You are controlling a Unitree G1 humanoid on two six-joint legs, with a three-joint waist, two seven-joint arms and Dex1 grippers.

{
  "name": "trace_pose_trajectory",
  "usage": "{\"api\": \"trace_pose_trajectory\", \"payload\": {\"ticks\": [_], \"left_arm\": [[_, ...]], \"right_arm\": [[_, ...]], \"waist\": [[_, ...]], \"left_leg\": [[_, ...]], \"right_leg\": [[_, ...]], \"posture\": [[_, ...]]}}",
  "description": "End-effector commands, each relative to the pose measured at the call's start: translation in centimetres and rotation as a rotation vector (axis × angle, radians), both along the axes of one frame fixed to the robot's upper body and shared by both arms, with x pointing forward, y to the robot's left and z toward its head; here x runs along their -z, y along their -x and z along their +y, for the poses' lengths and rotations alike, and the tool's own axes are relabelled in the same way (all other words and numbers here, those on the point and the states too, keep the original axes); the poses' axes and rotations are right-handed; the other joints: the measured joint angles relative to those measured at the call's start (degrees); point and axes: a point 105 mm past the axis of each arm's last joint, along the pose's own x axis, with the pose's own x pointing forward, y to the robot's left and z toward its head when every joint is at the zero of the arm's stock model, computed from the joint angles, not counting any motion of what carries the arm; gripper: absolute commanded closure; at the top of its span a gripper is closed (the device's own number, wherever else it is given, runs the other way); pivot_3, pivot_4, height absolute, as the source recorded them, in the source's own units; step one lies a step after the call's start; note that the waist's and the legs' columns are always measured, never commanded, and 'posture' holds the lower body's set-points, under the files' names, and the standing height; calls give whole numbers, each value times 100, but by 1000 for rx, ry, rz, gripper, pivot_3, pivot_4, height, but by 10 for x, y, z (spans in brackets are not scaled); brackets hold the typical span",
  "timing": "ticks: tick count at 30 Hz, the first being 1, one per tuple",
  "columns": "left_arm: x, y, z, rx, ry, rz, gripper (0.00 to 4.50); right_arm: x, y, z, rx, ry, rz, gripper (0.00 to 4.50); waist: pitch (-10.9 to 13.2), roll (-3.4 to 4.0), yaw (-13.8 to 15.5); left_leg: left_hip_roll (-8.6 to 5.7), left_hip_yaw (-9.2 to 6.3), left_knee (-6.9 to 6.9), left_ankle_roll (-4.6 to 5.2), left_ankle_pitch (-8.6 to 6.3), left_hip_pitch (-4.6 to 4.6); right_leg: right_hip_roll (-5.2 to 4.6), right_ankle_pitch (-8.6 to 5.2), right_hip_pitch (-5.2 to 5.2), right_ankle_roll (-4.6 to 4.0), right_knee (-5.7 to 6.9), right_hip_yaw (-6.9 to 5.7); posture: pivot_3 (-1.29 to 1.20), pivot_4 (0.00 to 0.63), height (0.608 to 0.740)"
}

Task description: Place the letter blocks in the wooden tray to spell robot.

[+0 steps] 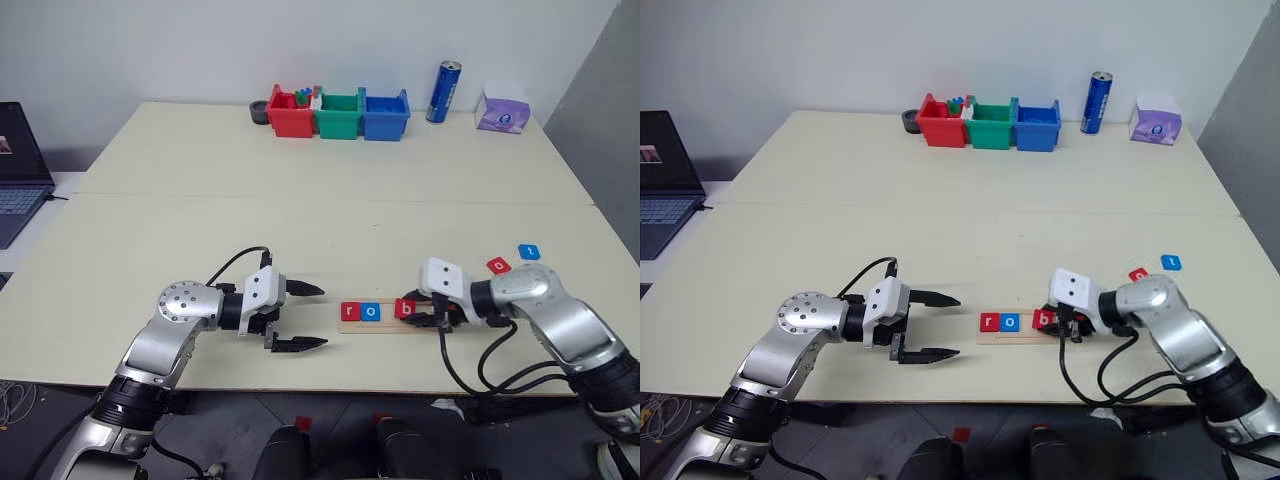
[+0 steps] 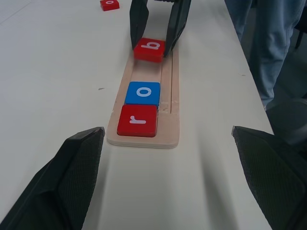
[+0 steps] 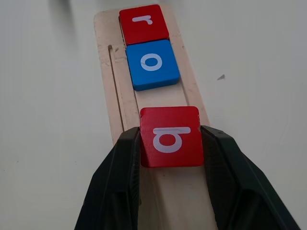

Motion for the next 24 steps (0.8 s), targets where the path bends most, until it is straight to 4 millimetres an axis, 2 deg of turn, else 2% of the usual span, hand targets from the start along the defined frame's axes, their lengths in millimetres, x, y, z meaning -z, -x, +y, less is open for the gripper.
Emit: {"api": "trace_pose_trajectory", "payload": {"ticks": [1,24], "left_arm": [[-9,-4,2,-11,19,-42,0],[-9,-7,-5,-22,30,-73,0]], "right_arm": [[-7,-4,5,-27,8,-35,3042],[-8,-9,17,-93,18,-30,3042]], "waist": [[0,0,0],[0,0,-8]], "left_leg": [[0,0,0,0,0,0],[1,-2,0,0,0,0]], "right_leg": [[0,0,0,-1,0,-1],[0,2,0,-4,1,-3]], "posture": [[0,150,740],[0,150,740]]}}
